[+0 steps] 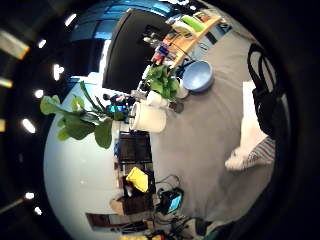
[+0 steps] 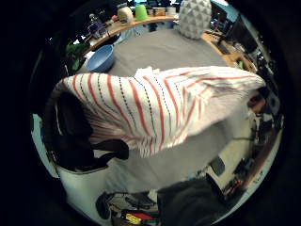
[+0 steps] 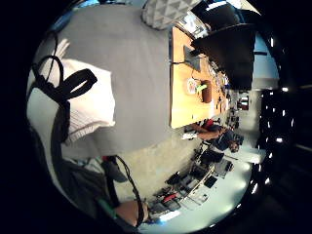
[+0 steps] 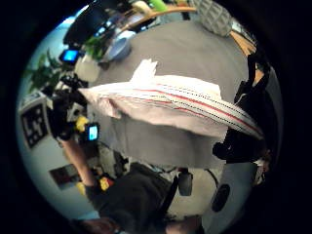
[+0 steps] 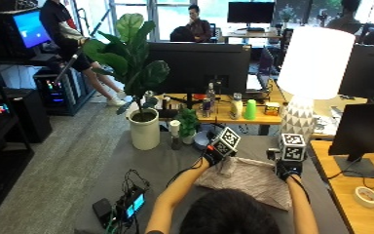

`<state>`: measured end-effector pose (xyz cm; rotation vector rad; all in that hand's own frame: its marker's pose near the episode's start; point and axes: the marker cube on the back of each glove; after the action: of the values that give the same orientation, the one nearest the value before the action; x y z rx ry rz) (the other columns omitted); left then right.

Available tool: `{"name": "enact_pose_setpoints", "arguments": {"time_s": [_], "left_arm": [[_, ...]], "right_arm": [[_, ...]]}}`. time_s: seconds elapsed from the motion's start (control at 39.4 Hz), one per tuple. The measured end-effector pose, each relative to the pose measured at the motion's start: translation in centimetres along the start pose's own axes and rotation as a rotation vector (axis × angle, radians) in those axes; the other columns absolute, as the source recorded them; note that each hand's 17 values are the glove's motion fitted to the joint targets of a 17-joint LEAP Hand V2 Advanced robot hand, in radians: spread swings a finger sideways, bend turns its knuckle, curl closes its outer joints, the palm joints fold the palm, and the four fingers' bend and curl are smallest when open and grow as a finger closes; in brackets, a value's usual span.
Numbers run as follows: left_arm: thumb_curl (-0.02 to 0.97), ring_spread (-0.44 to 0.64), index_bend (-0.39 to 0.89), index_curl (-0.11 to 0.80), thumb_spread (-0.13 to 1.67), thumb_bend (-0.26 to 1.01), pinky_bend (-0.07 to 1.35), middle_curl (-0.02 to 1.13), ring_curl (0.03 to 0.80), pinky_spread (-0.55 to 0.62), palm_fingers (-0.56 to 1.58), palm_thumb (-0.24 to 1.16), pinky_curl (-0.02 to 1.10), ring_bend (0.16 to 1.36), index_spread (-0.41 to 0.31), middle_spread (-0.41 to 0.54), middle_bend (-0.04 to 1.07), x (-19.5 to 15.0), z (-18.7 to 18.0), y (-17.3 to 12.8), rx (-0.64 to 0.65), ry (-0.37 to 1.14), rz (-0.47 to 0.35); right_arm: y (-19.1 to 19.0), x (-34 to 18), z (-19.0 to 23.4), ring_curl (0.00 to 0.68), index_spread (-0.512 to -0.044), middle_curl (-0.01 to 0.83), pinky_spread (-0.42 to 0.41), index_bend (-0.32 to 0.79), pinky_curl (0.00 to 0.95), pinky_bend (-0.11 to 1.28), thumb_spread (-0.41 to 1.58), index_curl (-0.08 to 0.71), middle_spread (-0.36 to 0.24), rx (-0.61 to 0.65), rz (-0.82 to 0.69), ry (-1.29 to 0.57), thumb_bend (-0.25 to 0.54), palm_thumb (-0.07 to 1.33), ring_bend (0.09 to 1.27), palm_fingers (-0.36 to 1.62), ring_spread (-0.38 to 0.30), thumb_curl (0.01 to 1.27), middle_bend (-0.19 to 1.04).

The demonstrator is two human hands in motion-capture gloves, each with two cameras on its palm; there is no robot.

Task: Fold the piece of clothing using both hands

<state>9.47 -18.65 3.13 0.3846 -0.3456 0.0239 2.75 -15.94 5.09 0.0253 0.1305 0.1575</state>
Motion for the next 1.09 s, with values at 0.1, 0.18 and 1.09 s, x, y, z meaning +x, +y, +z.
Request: {"name": "enact_pose_setpoints", "arguments": {"time_s": [0.1,0.18,1.09], "left_arm": [[0.631,-0.34,0.25,0.509,1.00,0.06,0.47,0.57,0.468,-0.35,1.17,0.71,0.46,0.63,-0.294,-0.295,0.42,1.3,0.6,-0.2,0.006,-0.004,-0.070],[0.610,-0.33,0.18,0.497,1.09,0.04,0.47,0.56,0.459,-0.34,1.08,0.65,0.46,0.60,-0.278,-0.291,0.37,3.1,1.4,0.7,-0.045,0.128,-0.084],[0.246,0.27,0.12,0.300,1.30,-0.01,0.37,0.33,0.358,0.38,-0.01,0.02,0.35,0.57,-0.096,0.086,0.18,6.8,8.5,11.6,-0.763,0.574,-0.051]], "right_arm": [[-4.6,0.9,4.5,0.457,-0.226,0.496,-0.266,0.18,0.445,0.59,0.40,0.404,-0.154,0.042,0.104,-0.034,-0.027,1.06,0.62,1.25,-0.212,0.66,0.35],[-5.3,1.3,7.0,0.450,-0.236,0.491,-0.260,0.14,0.440,0.57,0.46,0.394,-0.149,0.050,0.140,-0.096,-0.017,1.06,0.58,1.12,-0.208,0.66,0.33],[2.8,0.8,17.0,0.432,-0.173,0.431,-0.159,0.01,0.440,0.75,1.33,0.155,0.000,-0.149,0.513,-0.015,0.037,0.67,0.62,0.88,-0.110,0.41,0.20]]}}
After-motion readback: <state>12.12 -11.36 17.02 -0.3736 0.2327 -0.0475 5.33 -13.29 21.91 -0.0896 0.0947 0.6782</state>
